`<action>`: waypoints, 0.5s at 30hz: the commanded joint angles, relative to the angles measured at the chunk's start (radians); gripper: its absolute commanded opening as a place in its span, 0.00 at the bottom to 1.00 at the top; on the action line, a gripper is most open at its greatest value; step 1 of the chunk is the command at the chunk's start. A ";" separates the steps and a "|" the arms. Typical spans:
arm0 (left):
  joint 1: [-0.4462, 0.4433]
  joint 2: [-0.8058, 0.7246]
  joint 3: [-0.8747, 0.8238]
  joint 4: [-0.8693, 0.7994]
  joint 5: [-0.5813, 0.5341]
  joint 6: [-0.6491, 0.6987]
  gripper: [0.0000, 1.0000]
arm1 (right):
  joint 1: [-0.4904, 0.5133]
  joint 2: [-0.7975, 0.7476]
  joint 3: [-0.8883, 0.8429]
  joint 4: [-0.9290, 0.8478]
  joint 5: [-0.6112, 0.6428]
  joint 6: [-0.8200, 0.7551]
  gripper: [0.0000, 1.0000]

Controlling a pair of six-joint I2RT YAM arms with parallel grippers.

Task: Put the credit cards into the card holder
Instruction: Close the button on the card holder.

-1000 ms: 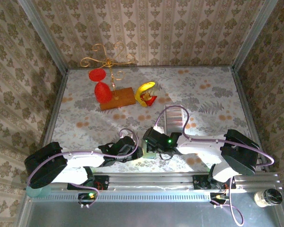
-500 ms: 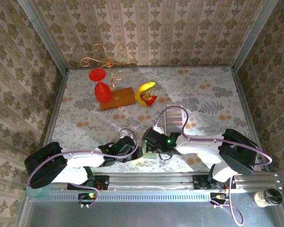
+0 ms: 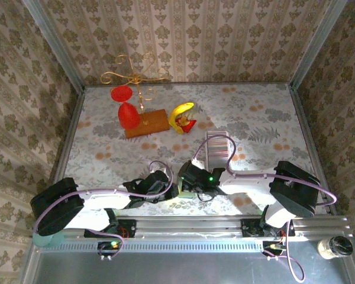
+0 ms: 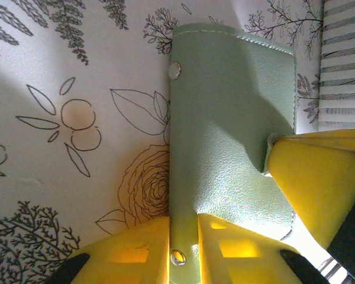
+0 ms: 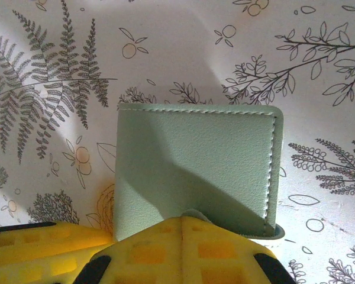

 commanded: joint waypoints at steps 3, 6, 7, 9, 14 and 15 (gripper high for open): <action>-0.009 -0.008 0.002 -0.048 -0.006 0.011 0.17 | -0.014 0.072 -0.080 -0.086 0.004 0.047 0.00; -0.009 -0.022 0.003 -0.062 -0.016 0.010 0.18 | -0.039 0.057 -0.118 -0.076 0.009 0.058 0.00; -0.009 -0.027 0.004 -0.071 -0.020 0.012 0.18 | -0.047 0.048 -0.144 -0.046 0.001 0.062 0.00; -0.009 -0.036 0.010 -0.092 -0.027 0.018 0.18 | -0.051 0.047 -0.161 -0.042 -0.003 0.062 0.00; -0.004 -0.067 0.026 -0.143 -0.033 0.033 0.18 | -0.051 0.034 -0.197 -0.016 -0.015 0.056 0.00; 0.000 -0.077 0.029 -0.154 -0.034 0.037 0.18 | -0.052 0.030 -0.200 -0.016 -0.013 0.055 0.00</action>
